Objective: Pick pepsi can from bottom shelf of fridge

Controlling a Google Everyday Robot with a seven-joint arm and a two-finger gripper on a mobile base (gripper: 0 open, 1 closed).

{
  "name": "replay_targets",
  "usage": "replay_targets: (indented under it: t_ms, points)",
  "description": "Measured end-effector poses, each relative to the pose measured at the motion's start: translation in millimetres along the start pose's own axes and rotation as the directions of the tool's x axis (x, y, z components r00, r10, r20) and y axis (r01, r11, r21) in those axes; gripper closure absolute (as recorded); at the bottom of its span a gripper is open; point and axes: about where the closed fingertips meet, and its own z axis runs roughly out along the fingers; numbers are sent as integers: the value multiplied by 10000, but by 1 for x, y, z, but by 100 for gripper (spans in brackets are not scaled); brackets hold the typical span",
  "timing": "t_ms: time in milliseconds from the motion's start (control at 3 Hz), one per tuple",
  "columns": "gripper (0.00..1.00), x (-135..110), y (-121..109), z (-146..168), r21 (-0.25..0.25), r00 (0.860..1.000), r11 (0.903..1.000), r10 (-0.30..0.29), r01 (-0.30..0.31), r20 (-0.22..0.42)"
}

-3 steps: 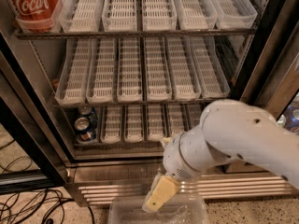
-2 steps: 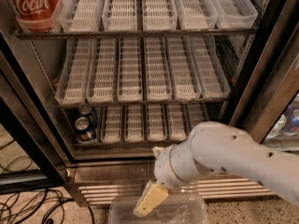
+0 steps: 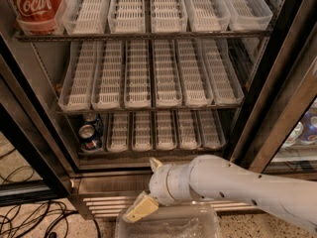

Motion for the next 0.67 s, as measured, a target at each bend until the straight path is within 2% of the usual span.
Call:
replay_targets:
  t_ms: [333, 667]
  points:
    - [0, -31, -6, 25, 398, 9921, 9992, -144, 95, 1245]
    - [0, -31, -6, 25, 399, 9921, 9992, -145, 96, 1246]
